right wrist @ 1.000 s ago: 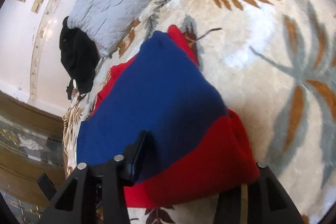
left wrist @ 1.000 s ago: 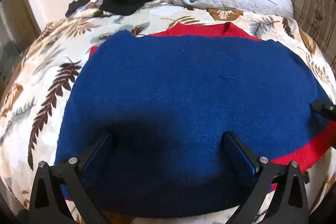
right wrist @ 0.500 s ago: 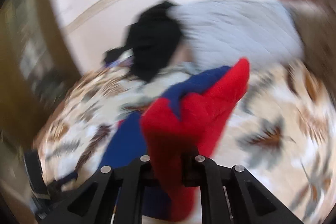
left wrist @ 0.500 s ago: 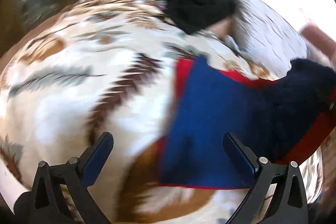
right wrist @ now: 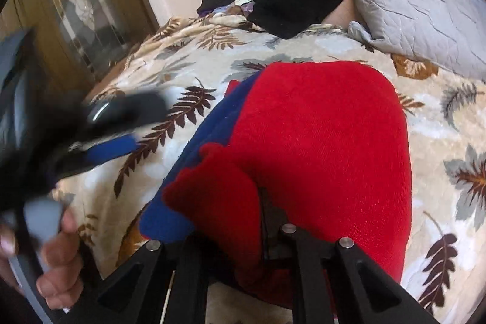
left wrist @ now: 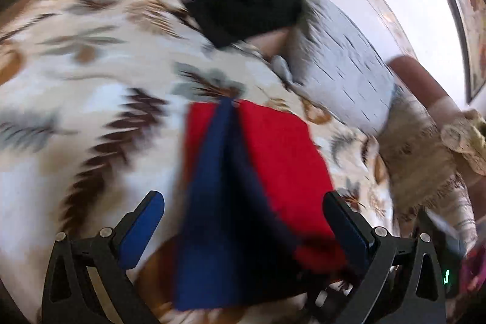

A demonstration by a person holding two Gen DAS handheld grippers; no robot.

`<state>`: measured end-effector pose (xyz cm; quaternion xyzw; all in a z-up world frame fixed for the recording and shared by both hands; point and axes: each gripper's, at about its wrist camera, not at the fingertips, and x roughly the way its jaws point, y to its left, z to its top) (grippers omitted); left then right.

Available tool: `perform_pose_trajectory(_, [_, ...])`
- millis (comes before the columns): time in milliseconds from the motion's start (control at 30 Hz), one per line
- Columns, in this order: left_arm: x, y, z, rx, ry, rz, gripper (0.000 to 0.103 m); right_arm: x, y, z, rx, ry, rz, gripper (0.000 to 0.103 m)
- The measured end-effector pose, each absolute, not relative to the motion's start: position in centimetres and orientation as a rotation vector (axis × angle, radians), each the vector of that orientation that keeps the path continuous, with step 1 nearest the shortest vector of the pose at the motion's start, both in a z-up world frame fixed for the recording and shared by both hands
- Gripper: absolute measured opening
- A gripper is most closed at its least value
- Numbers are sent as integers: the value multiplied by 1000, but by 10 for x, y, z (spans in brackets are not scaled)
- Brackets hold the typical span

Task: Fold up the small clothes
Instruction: 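Grasp the sweater's side edge with the left tool and fold it over the other half, then hold the folded edge with the left tool while the right tool presses the red bundle flat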

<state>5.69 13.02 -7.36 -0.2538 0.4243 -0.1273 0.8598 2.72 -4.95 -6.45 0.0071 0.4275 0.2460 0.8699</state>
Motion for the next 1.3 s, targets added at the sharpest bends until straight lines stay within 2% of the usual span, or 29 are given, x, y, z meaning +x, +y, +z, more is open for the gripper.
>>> perform_pose_trajectory(100, [89,112,-87,-553,1006,-322,102,23,-55,-60,42,872,529,12])
perform_pose_trajectory(167, [106,103,-95,-552,1052,-358,95,20,-59,-56,53,859,541,12])
perform_pose_trajectory(200, [113,99,-100,-556,1084,-362,76,18,-60,-55,54,851,547,12])
perform_pose_trajectory(233, [118,96,-104,-559,1112,-375,42,16,-59,-55,52,846,554,12])
perform_pose_trajectory(267, [125,92,-107,-545,1140,-385,27,15,-59,-55,50,843,560,12])
perform_pose_trajectory(333, [124,89,-100,-504,1117,-373,18,13,-58,-53,52,840,571,12])
perform_pose_trajectory(467, [95,95,-45,-442,876,-426,17,4,-52,-34,52,757,604,12])
perform_pose_trajectory(533, [88,104,-48,-392,833,-383,17,3,-45,-33,53,733,619,14])
perform_pose_trajectory(567, [92,111,-65,-374,869,-330,17,7,-38,-42,29,759,631,17])
perform_pose_trajectory(600, [97,118,-83,-388,928,-288,17,11,-32,-55,4,814,636,33])
perform_pose_trajectory(633, [102,124,-110,-403,1015,-243,19,14,-29,-72,-7,895,636,43])
perform_pose_trajectory(800, [88,128,-104,-404,955,-245,21,-13,-45,-69,17,860,660,54])
perform_pose_trajectory(1033, [83,135,-102,-452,967,-223,17,-30,-95,-53,148,823,578,62])
perform_pose_trajectory(1167, [70,129,-92,-420,922,-214,16,-36,-118,-57,208,824,534,63])
perform_pose_trajectory(1267, [70,136,-111,-457,976,-176,18,-37,-128,-57,232,835,531,63])
perform_pose_trajectory(1300, [67,138,-108,-449,969,-172,20,-36,-132,-57,240,837,523,68])
